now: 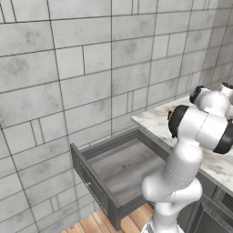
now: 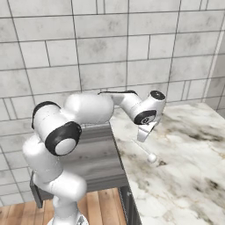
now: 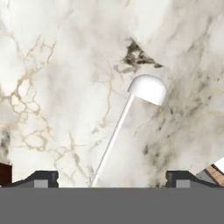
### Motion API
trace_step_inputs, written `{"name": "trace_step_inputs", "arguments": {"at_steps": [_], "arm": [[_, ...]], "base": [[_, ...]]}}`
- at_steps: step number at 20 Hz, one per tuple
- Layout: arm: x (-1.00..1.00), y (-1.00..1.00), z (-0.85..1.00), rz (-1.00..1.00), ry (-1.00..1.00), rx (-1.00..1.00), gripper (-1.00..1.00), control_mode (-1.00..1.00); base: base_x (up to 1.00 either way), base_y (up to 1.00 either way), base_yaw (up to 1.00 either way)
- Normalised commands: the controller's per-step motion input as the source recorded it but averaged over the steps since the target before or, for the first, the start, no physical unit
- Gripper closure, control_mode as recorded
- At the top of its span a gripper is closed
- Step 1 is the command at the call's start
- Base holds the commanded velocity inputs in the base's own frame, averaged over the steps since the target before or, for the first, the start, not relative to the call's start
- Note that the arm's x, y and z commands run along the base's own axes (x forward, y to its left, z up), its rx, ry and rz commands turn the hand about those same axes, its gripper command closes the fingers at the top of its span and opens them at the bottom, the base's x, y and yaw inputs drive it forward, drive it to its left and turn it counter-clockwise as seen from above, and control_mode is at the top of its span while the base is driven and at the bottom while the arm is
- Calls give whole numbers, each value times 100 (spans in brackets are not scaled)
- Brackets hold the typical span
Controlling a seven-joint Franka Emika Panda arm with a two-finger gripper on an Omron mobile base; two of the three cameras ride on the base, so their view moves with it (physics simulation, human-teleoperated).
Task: Pick the ladle from the drawer and place it on the counter.
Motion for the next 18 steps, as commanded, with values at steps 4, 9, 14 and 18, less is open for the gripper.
{"name": "trace_step_inputs", "arguments": {"at_steps": [4, 9, 14, 18], "arm": [[-74, 100, 17, 12, -23, -27, -100, -100], [-79, 100, 0, 14, -15, -28, -100, -100], [-69, 100, 19, 22, -8, -23, -100, -100], [-53, 100, 54, 35, 0, -17, -100, -100]], "base": [[0, 0, 0], [0, 0, 0], [0, 0, 0], [0, 0, 0]]}}
